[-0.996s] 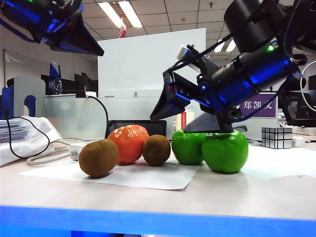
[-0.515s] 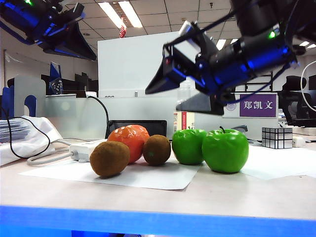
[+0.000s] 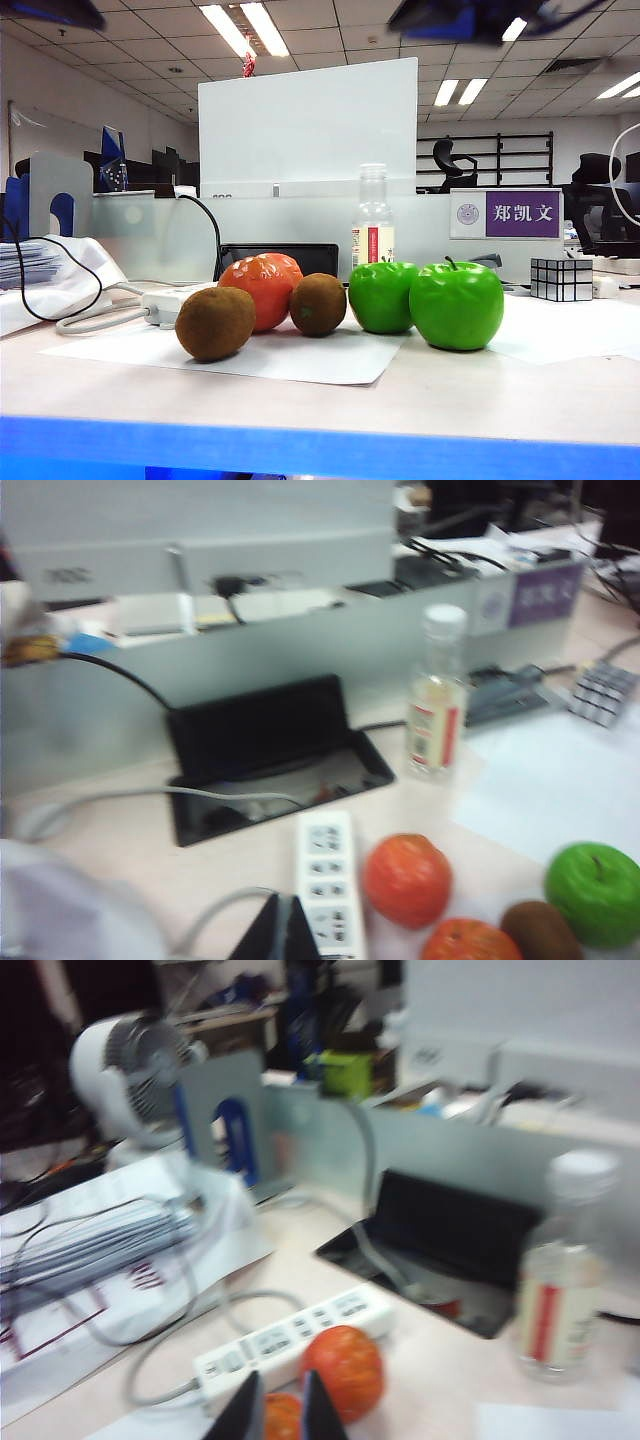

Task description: Put the same fruits together.

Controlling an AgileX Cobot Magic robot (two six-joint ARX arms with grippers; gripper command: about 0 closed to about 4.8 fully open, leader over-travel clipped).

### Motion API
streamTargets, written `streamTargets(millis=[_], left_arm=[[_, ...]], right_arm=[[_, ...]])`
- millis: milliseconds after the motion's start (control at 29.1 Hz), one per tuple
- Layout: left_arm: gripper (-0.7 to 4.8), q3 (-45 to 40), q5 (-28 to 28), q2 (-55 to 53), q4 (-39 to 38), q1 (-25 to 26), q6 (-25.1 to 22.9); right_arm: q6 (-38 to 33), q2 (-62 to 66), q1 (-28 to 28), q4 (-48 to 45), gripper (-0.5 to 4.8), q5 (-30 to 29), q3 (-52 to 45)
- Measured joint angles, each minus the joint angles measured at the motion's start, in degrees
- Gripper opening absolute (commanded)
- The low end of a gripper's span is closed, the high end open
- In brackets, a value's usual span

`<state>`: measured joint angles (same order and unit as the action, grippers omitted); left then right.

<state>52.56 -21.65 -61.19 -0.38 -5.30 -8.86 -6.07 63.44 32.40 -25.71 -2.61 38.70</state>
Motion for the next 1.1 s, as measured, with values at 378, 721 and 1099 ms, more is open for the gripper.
streamTargets(millis=[378, 721, 1099], left_arm=[[-0.04, -4.72, 0.04, 10.64, -3.78, 5.22, 1.01], [-0.04, -8.96, 0.04, 25.00, -9.90, 6.88, 3.04], [-0.04, -14.56, 0.04, 44.00, -20.63, 6.86, 6.45]], right_arm=[[2.34, -19.93, 0.00, 17.94, 0.62, 11.41, 0.00], [4.22, -37.03, 0.00, 32.54, 0.62, 20.48, -0.09], [3.23, -58.34, 0.00, 50.51, 0.62, 26.34, -0.20]])
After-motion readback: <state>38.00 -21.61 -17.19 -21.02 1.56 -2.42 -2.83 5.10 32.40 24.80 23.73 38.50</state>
